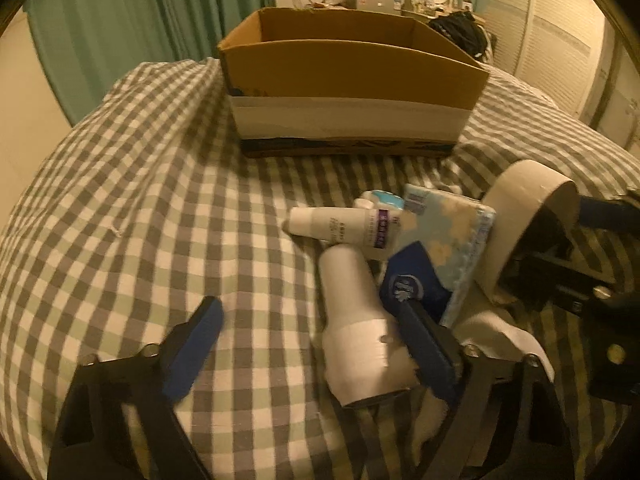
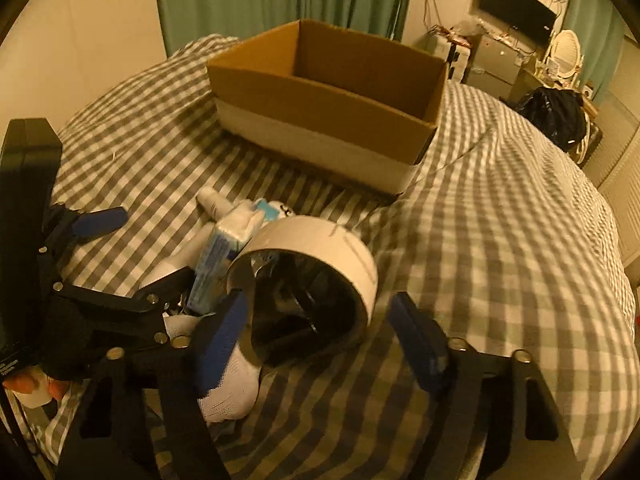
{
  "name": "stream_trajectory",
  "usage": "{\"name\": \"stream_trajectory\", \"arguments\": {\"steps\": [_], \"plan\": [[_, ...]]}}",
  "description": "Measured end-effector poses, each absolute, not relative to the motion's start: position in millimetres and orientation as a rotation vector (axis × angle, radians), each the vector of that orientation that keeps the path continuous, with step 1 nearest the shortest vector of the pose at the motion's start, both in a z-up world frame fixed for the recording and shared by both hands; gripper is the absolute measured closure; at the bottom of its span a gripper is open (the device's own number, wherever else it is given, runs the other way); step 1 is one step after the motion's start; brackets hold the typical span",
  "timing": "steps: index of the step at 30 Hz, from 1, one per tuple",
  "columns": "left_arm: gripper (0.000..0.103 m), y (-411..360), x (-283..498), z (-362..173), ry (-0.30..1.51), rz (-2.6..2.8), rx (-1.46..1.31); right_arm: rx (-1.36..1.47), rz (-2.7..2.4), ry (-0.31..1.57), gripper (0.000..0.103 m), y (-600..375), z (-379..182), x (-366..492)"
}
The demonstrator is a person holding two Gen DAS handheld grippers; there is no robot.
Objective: Organize objects
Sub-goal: 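Grasp the white tape roll with the right gripper while the left grasps the white hair dryer, then carry both items into the box while the left gripper releases the hair dryer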
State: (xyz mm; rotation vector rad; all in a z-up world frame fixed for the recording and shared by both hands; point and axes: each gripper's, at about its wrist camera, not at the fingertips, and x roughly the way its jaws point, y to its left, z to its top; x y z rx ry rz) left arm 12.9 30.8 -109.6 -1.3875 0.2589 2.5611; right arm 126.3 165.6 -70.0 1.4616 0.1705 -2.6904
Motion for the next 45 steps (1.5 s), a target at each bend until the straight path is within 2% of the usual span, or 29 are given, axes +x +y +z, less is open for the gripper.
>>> {"name": "stream_trajectory", "arguments": {"steps": [1,3,7,12,14,16,23,26,37,38,40,41,44,45], "plan": [[0.029,32.0,11.8,-111.5,0.245,2.535,-1.391,1.471,-2.678,0.166,0.039,165.8,-72.2,125.2],[0.038,33.6,7.6,-118.8,0.194,2.464,-1.421,1.490,-2.665,0.168,0.039,164.3,-76.3,122.2],[0.038,32.0,-2.1,-129.4,0.107,2.383,-1.488,1.534,-2.641,0.188,0.039,162.7,-83.8,117.4],[0.039,38.5,-2.8,-132.3,0.134,2.366,-1.494,1.572,-2.618,0.213,0.039,159.3,-90.1,114.4],[0.056,38.8,-1.2,-130.8,0.108,2.340,-1.485,1.567,-2.621,0.224,0.042,158.9,-89.0,115.7],[0.057,39.4,0.6,-130.5,0.103,2.342,-1.488,1.556,-2.638,0.225,0.057,159.7,-85.5,118.2],[0.058,39.8,8.5,-117.8,0.128,2.396,-1.467,1.480,-2.678,0.190,0.069,164.9,-66.1,130.7],[0.058,36.8,12.3,-113.6,0.126,2.421,-1.459,1.435,-2.696,0.186,0.087,164.9,-56.4,137.2],[0.060,5.4,30.5,-91.7,0.106,2.500,-1.403,1.360,-2.713,0.154,0.087,163.3,-45.5,152.0],[0.060,3.0,31.3,-89.1,0.104,2.507,-1.397,1.356,-2.717,0.145,0.085,164.4,-43.5,151.4],[0.060,-5.0,35.7,-82.4,0.099,2.520,-1.383,1.350,-2.729,0.124,0.074,167.4,-40.2,149.2],[0.060,-5.7,36.1,-79.8,0.099,2.526,-1.374,1.344,-2.735,0.121,0.074,168.1,-39.0,149.0],[0.061,-8.4,36.7,-72.6,0.098,2.547,-1.354,1.336,-2.745,0.121,0.076,168.5,-37.9,147.2],[0.061,-9.6,36.8,-70.5,0.097,2.550,-1.348,1.331,-2.750,0.120,0.085,167.9,-38.0,146.7]]}}
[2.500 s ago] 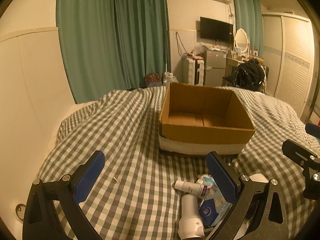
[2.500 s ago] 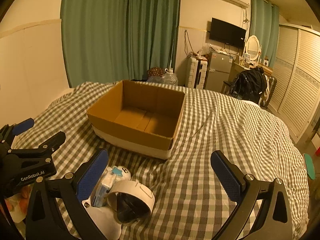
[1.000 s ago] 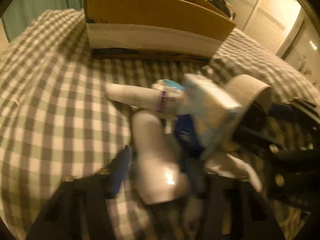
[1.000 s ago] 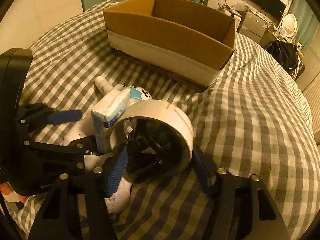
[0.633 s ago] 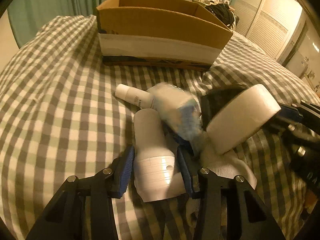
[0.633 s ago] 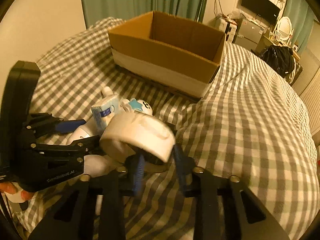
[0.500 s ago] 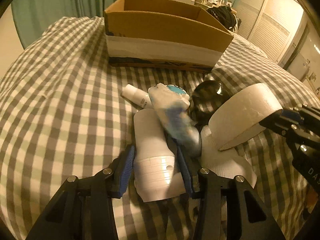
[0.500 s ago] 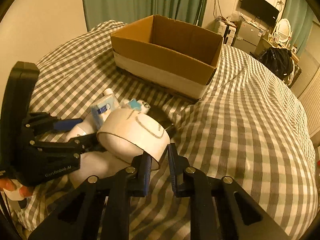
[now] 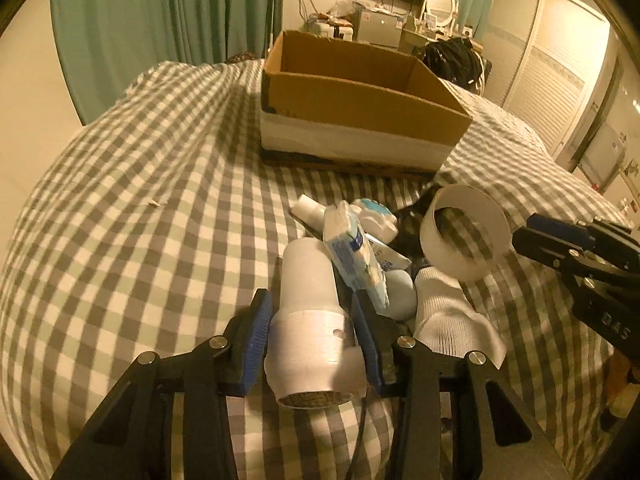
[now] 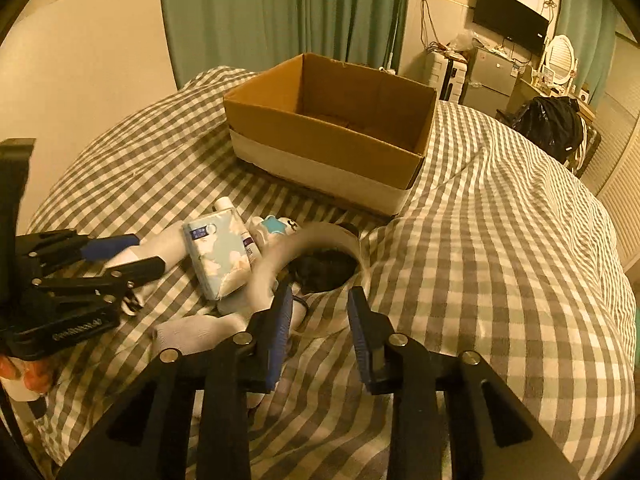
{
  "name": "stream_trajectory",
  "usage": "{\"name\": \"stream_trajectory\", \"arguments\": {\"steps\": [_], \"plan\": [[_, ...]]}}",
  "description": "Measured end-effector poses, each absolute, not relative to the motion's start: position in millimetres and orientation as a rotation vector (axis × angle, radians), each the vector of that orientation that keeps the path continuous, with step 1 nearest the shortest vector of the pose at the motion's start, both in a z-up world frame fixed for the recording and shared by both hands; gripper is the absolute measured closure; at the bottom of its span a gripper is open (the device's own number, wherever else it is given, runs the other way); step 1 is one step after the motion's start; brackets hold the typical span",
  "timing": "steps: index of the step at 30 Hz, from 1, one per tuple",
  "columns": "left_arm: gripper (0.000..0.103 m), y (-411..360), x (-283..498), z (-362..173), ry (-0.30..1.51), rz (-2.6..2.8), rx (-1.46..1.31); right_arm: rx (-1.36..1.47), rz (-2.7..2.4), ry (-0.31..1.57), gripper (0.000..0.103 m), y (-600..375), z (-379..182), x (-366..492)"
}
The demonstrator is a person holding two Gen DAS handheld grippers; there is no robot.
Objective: Organize objects
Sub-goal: 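Carry both items into the box while the left gripper releases the hair dryer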
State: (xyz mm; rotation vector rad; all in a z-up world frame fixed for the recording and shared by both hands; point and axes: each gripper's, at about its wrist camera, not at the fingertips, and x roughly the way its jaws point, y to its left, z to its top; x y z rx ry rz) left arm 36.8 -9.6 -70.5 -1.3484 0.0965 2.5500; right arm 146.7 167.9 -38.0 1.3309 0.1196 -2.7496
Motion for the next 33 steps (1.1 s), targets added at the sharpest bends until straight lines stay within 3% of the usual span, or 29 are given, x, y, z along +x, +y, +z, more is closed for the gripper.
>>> {"name": "stream_trajectory", "arguments": {"steps": [1,8,12,15,17,18,19,24,33], "plan": [[0.061,-9.7,35.7,-69.4,0.095,2.554,-1.344,1.338,-2.748,0.123,0.090,167.9,-38.8,144.7],[0.063,-10.2,35.1,-52.8,0.093,2.580,-1.299,1.394,-2.792,0.084,0.090,181.5,-46.0,133.5],[0.064,-12.7,38.4,-32.1,0.096,2.618,-1.243,1.420,-2.811,0.075,0.061,187.4,-46.9,119.7],[0.064,-14.6,38.7,-19.0,0.097,2.643,-1.205,1.494,-2.789,0.078,0.061,190.5,-58.3,102.1],[0.064,-15.6,39.7,-13.4,0.101,2.657,-1.190,1.547,-2.755,0.060,0.066,193.4,-69.0,90.8],[0.064,-16.7,40.0,-11.0,0.102,2.662,-1.184,1.558,-2.738,0.061,0.084,193.5,-72.1,87.7],[0.064,-18.0,39.3,-9.8,0.102,2.664,-1.178,1.559,-2.735,0.076,0.091,192.5,-73.4,87.6],[0.064,-19.8,37.0,1.8,0.103,2.680,-1.141,1.401,-2.800,0.097,0.098,188.1,-50.6,103.5],[0.064,-4.5,6.5,45.6,0.125,2.716,-1.014,1.137,-2.903,0.168,0.098,187.1,26.4,105.3]]}}
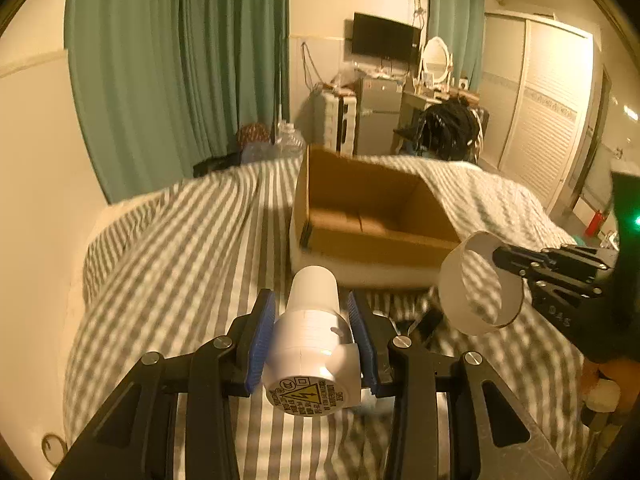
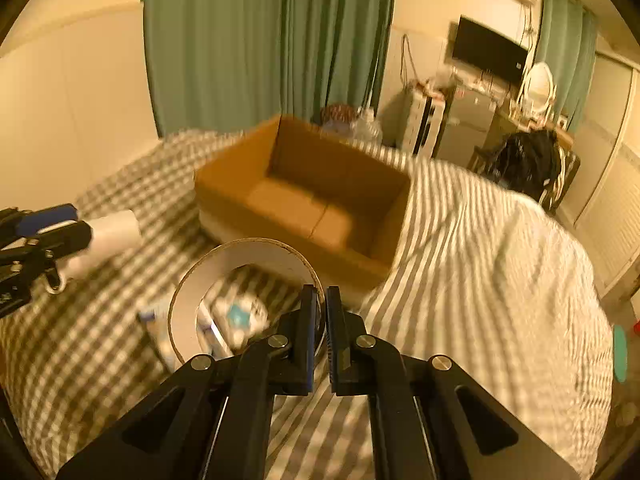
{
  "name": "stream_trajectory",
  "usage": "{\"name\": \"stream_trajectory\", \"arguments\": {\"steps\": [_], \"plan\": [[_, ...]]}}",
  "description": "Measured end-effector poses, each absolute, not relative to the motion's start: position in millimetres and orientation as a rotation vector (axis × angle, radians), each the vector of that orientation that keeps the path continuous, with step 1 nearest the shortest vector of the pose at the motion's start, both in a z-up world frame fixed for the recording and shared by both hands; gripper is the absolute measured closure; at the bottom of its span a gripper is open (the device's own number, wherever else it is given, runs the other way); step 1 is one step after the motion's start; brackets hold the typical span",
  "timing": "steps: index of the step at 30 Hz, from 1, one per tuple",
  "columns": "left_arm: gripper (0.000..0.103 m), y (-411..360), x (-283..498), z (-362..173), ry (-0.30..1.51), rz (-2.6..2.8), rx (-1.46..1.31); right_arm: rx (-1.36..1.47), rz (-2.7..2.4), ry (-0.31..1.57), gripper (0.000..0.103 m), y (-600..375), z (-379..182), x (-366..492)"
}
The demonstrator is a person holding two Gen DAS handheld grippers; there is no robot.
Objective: Organize objects
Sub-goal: 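Carry both items into the box while the left gripper releases the hair dryer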
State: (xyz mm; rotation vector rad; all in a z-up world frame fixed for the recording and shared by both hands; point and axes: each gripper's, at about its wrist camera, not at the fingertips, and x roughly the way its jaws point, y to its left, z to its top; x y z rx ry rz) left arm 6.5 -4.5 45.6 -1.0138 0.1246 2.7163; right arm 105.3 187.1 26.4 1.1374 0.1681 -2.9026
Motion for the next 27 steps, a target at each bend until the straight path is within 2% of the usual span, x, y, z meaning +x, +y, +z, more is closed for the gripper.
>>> {"name": "stream_trajectory", "arguments": {"steps": [7,15,21,27], "plan": [[0.065,19.4,-41.5,80.1,0.118,2.711,-0.909,1.028,-2.965,0.149,0.099,206.2,75.9,73.2],[0.065,54.6,-107.3,91.4,0.152,2.685,-0.880,0.975,-2.983,0.162,0.099,220.4,105.1,21.0],[0.065,84.0,-167.5,72.6,0.236,2.637,-0.904,1.036,-2.964,0.177,0.099,234.9,95.7,-37.3],[0.065,94.5,-197.0,33.0,0.277,2.591,-0.967,1.173,-2.926,0.177,0.099,247.5,57.9,-86.9]]}}
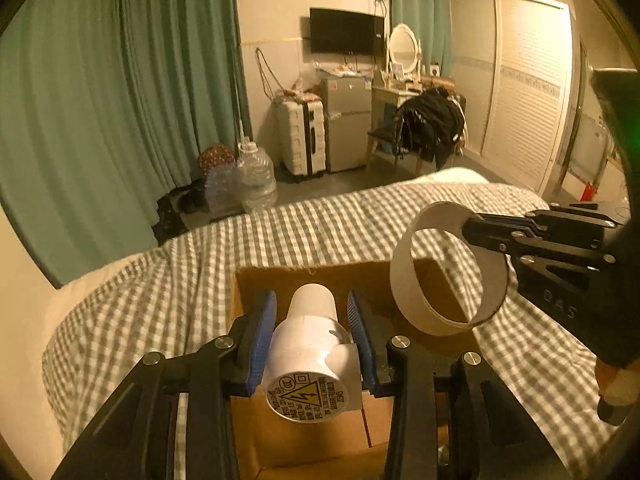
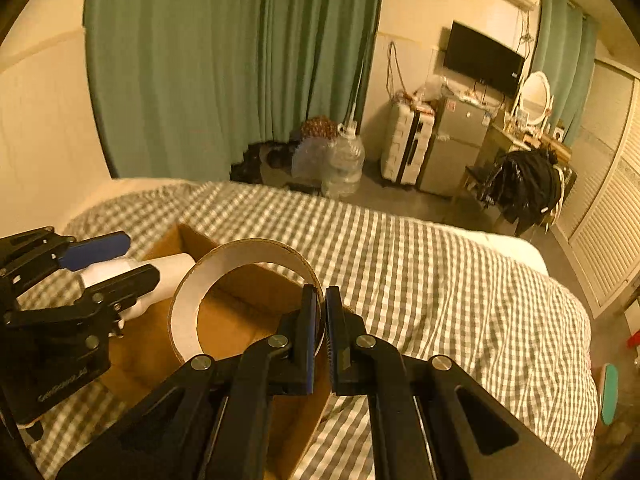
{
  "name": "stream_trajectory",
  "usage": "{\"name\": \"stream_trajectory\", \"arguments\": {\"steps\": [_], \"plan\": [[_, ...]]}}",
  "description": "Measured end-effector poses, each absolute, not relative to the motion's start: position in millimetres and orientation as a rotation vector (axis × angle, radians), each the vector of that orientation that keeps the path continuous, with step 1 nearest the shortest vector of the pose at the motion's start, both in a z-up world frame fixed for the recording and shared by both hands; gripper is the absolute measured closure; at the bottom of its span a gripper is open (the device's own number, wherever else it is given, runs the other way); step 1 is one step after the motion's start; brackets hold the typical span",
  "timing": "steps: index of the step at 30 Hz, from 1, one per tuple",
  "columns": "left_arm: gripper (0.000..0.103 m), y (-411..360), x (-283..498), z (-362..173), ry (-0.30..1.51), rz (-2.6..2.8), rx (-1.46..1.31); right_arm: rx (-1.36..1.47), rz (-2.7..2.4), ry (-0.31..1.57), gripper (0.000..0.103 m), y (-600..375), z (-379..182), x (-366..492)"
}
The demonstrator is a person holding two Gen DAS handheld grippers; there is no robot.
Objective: Organize objects
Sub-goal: 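Carry both items into the box while the left gripper releases the hair dryer, then release the tape roll into the box with the right gripper and withdraw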
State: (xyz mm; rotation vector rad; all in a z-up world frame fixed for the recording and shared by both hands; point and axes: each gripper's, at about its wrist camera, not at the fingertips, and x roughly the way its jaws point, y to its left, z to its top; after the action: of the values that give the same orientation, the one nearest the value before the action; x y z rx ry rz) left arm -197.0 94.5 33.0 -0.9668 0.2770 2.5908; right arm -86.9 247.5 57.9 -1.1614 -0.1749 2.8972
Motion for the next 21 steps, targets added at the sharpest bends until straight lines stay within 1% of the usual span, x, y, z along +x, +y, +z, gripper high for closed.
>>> {"name": "stream_trajectory", "arguments": {"steps": [8,12,15,16,17,18,19,21], "plan": [[0.065,103.3,-209.1,-5.7,0.302,2.551,-1.040,-1.341,2.824,-0.165,0.098,250.9,-4.6,-103.2],[0.065,104.6,-208.0,-22.1,0.333,2.562,-1.077,-1.365,2.827,-0.069,0.098,262.3,-12.4,-101.8],[0.062,100.7,-203.6,-23.3,0.310,2.571,-1.067,-1.368,2.850,0.017,0.096,264.2,-10.7,-99.1],[0.054,98.9,-202.4,-22.7,0.304,2.570,-1.063,-1.368,2.858,0.034,0.092,266.9,-9.2,-99.7],[0.048,95.8,-198.5,-21.6,0.295,2.568,-1.056,-1.355,2.868,0.053,0.088,268.1,-6.9,-96.5],[0.036,94.1,-195.9,-19.1,0.287,2.569,-1.044,-1.344,2.876,0.075,0.073,269.4,-3.9,-93.8],[0.028,89.7,-190.5,-15.8,0.281,2.579,-1.026,-1.332,2.881,0.095,0.059,271.4,-0.6,-91.5],[0.026,83.7,-181.7,-10.3,0.277,2.598,-0.996,-1.279,2.889,0.143,0.051,275.6,8.5,-83.7]]}}
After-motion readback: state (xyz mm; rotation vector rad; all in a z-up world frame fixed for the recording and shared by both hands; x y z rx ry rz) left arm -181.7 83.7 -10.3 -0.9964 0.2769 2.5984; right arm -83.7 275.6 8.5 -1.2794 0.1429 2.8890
